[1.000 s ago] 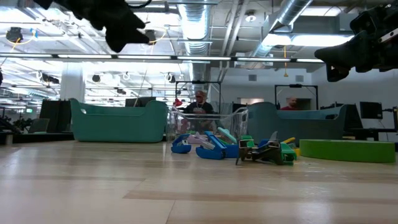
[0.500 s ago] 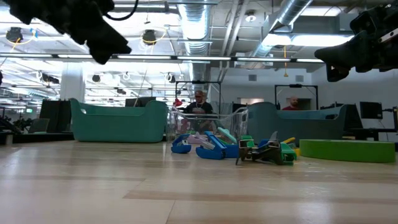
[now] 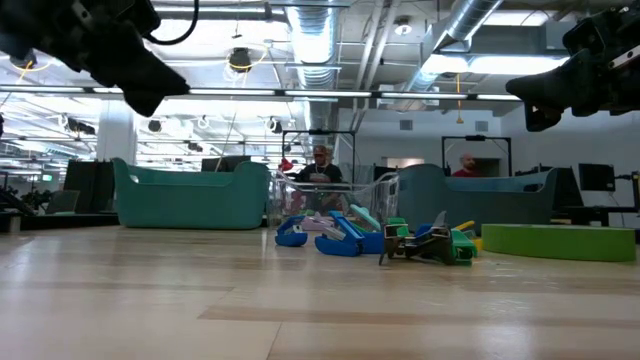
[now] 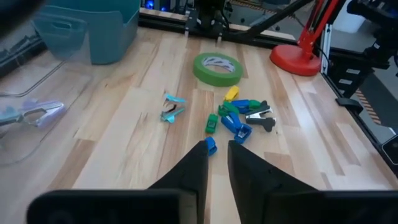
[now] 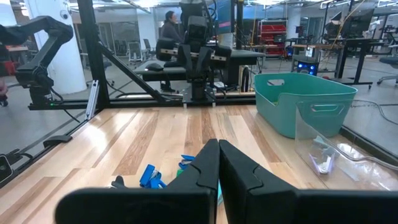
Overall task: Pick and place Stapler, Stapler remover, tape
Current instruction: Put the blue staple remover into the dark blue bin
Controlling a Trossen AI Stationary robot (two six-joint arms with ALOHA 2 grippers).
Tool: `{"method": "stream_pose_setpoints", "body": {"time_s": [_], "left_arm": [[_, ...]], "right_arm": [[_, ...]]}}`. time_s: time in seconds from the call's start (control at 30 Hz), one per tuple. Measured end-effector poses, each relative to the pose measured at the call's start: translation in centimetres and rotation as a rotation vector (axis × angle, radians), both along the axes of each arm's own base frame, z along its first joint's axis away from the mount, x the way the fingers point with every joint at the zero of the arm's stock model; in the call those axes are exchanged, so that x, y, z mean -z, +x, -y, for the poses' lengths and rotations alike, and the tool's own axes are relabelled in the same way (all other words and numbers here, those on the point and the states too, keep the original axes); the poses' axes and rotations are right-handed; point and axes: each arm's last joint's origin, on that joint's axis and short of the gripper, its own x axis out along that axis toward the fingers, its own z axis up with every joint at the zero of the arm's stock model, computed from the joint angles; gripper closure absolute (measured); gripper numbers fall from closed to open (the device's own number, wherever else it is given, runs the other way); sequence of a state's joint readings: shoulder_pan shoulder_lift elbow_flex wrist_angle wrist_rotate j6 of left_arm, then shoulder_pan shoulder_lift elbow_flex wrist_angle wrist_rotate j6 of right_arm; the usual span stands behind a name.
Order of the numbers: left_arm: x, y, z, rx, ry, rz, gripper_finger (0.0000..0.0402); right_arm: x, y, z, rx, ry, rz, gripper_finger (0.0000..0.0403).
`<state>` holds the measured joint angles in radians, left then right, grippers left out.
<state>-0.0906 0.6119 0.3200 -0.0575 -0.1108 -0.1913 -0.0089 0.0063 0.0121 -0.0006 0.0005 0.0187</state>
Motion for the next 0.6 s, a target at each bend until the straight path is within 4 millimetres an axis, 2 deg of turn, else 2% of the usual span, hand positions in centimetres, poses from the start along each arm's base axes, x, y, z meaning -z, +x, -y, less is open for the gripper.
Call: {"method": "stream_pose_setpoints", "body": {"time_s": [0.13, 0.3, 0.6], "left_arm": [[-0.1, 0.0, 0.0, -0.003, -0.010, 0.020, 0.0359], [-1.2, 0.9, 0.1, 0.006, -0.032, 0.029, 0.0352], [-3.2, 3.7, 0.2, 0.029, 0.060, -0.009, 0.0270]], "right_arm": [[0.0, 0.0, 0.0, 0.000, 0.000, 0.000, 0.0403], [0.0, 0.0, 0.0, 0.000, 0.000, 0.000, 0.0403], [0.0, 0.0, 0.0, 0.000, 0.000, 0.000, 0.0403]]}}
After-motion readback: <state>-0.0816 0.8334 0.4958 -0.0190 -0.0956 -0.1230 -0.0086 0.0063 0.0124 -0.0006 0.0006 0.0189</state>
